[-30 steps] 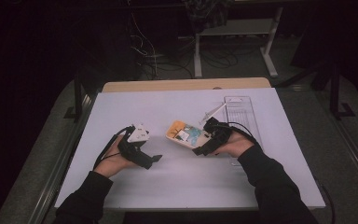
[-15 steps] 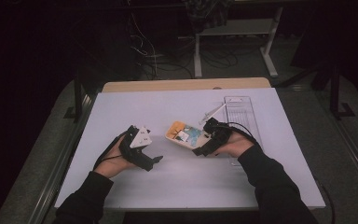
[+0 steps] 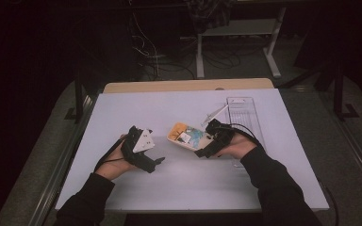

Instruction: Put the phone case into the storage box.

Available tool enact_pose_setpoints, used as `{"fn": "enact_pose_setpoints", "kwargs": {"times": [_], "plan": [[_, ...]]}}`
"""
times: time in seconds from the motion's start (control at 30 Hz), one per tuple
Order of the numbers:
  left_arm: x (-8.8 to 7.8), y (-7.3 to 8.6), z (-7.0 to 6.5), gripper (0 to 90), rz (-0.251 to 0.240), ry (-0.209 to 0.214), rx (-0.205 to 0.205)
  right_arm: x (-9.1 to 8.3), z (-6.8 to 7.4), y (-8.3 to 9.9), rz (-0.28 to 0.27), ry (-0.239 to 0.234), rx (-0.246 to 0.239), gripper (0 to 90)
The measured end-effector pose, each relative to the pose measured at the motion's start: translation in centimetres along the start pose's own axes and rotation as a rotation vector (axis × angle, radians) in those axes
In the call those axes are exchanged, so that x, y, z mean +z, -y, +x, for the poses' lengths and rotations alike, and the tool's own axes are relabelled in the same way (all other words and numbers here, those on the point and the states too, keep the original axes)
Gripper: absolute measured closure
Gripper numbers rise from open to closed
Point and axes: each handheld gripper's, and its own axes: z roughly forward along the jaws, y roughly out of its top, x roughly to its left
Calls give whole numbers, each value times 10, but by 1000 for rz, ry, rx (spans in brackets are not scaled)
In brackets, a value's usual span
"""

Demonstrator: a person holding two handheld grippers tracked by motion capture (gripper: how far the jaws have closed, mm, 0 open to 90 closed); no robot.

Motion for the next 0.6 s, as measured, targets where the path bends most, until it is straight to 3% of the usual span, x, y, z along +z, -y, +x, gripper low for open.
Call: {"fn": "enact_pose_setpoints", "kwargs": {"times": [0.6], "plan": [[0, -2, -6, 0, -3, -54, 90, -1, -1, 0, -1, 5, -7, 93]]}}
